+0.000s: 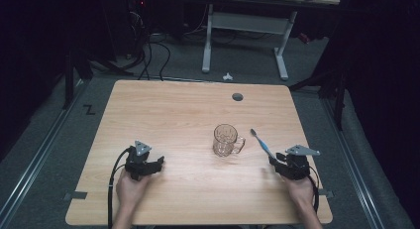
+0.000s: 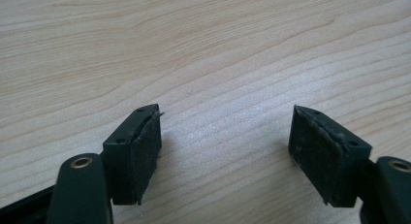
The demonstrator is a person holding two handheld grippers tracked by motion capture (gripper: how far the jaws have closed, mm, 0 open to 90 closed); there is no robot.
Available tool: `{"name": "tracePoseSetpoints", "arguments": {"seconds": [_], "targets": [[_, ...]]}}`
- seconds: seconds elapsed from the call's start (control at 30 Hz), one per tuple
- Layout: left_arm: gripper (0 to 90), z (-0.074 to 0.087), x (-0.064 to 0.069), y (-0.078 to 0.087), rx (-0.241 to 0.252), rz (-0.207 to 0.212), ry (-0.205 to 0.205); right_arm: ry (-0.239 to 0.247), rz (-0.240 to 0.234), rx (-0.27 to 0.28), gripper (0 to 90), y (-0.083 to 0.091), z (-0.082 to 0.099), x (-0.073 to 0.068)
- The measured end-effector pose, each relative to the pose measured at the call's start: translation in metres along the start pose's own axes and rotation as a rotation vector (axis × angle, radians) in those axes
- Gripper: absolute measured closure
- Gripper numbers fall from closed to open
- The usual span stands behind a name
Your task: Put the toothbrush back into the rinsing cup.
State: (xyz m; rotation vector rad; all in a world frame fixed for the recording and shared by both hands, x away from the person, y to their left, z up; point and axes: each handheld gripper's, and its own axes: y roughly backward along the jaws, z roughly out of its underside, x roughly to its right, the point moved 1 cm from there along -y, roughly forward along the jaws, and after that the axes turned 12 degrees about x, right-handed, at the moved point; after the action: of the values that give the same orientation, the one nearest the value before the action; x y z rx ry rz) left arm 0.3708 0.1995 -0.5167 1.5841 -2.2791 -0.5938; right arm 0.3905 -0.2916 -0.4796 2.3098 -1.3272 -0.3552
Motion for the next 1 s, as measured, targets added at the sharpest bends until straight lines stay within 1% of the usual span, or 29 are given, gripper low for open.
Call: {"name": "tracePoseSetpoints", "arguments": {"seconds": [0.2, 0.23, 0.43, 0.53, 0.6, 0.83, 1.0], "targets": [[28.1, 0.000, 0.000, 0.000, -0.001, 0.002, 0.002, 0.005, -0.004, -0.024, 62.0, -0.001, -0.010, 0.005], [28.1, 0.000, 0.000, 0.000, 0.000, 0.001, 0.002, 0.014, -0.010, -0.035, 62.4, -0.003, -0.014, 0.006], [28.1, 0.000, 0.000, 0.000, 0.000, 0.001, 0.002, 0.012, -0.025, -0.068, 62.9, -0.009, -0.021, 0.010], [28.2, 0.000, 0.000, 0.000, 0.000, 0.000, 0.002, 0.008, -0.030, -0.069, 64.1, -0.011, -0.024, 0.012], [28.2, 0.000, 0.000, 0.000, 0.000, 0.000, 0.001, 0.007, -0.033, -0.089, 64.2, -0.013, -0.025, 0.013], [28.0, 0.000, 0.000, 0.000, 0.000, 0.000, 0.001, 0.028, -0.017, -0.125, 61.9, -0.020, -0.032, 0.017], [28.0, 0.000, 0.000, 0.000, 0.000, -0.001, 0.000, 0.041, -0.020, -0.141, 62.4, -0.024, -0.039, 0.019]]}}
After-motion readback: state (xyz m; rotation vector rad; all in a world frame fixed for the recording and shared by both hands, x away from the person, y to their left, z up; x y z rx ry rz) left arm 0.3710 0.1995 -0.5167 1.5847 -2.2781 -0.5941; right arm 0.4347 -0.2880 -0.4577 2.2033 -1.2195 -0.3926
